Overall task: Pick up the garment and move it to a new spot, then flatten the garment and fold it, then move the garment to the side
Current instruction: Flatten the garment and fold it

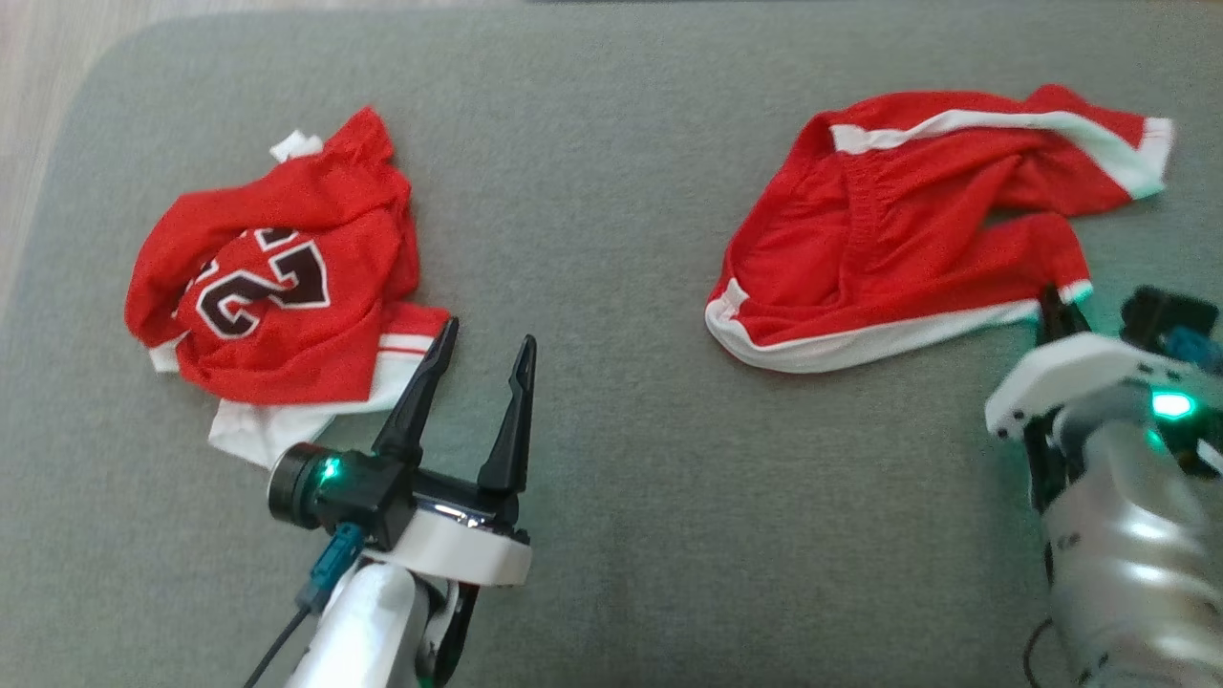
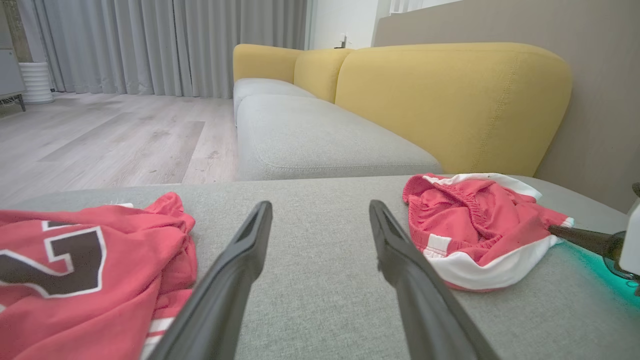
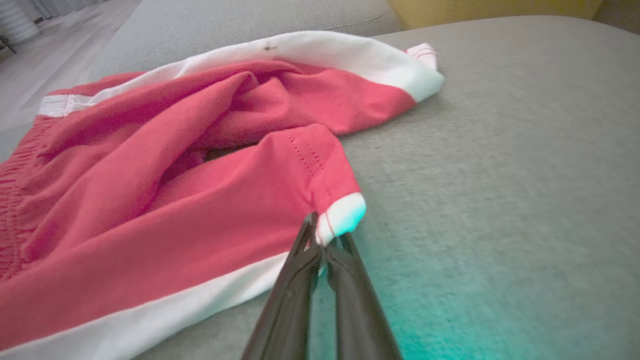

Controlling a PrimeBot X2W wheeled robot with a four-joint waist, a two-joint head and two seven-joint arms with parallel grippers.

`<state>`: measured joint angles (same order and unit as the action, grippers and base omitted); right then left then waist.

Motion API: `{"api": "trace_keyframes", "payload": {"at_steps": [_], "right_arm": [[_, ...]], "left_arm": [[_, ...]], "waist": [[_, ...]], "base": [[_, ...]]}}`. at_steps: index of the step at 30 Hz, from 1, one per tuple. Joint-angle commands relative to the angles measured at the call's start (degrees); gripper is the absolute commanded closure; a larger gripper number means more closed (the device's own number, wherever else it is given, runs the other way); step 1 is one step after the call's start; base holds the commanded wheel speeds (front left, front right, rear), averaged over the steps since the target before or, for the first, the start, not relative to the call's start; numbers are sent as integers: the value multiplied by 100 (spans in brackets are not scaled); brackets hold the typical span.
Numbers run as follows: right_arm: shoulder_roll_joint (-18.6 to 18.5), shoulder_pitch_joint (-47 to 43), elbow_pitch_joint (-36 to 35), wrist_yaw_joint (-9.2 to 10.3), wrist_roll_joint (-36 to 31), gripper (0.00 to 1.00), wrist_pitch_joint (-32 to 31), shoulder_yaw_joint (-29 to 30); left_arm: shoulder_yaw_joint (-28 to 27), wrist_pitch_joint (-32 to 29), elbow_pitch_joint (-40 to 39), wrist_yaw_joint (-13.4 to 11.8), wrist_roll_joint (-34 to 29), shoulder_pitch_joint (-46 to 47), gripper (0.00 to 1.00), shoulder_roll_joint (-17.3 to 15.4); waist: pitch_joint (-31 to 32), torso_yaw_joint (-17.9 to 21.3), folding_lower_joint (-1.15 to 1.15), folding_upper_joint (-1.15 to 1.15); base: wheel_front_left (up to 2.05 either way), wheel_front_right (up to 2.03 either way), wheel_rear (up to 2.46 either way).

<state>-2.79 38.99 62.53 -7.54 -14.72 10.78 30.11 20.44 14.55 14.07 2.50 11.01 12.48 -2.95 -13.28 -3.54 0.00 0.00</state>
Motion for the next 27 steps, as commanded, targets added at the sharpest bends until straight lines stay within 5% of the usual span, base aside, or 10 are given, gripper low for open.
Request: {"api": "trace_keyframes", "payload": {"at_steps": [1,18,19,20,24,27], "right_arm": [[-9,-114,-122,5,-63,100,137,54],[-9,-1078,-826,5,-32,100,313,931],[-9,-1179,-888,5,-56,65,291,1012],[-9,-1207,-898,5,-59,0,296,1007],[-9,-1187,-955,5,8,0,375,608],[-9,-1022,-1117,5,593,0,415,-317]], "left_arm": [[-217,45,-166,-17,-28,22,0,7],[-310,45,-232,-57,60,-358,0,7],[-295,45,-232,-56,76,-368,0,7],[-286,45,-232,-55,85,-372,0,7],[-253,45,-234,-51,113,-397,0,7],[-223,45,-239,-52,126,-408,0,7]], "waist": [[189,162,0,0],[806,784,0,0],[827,775,0,0],[838,764,0,0],[873,703,0,0],[876,637,0,0]], "base": [[0,0,0],[0,0,0],[0,0,0],[0,0,0],[0,0,0],[0,0,0]]}}
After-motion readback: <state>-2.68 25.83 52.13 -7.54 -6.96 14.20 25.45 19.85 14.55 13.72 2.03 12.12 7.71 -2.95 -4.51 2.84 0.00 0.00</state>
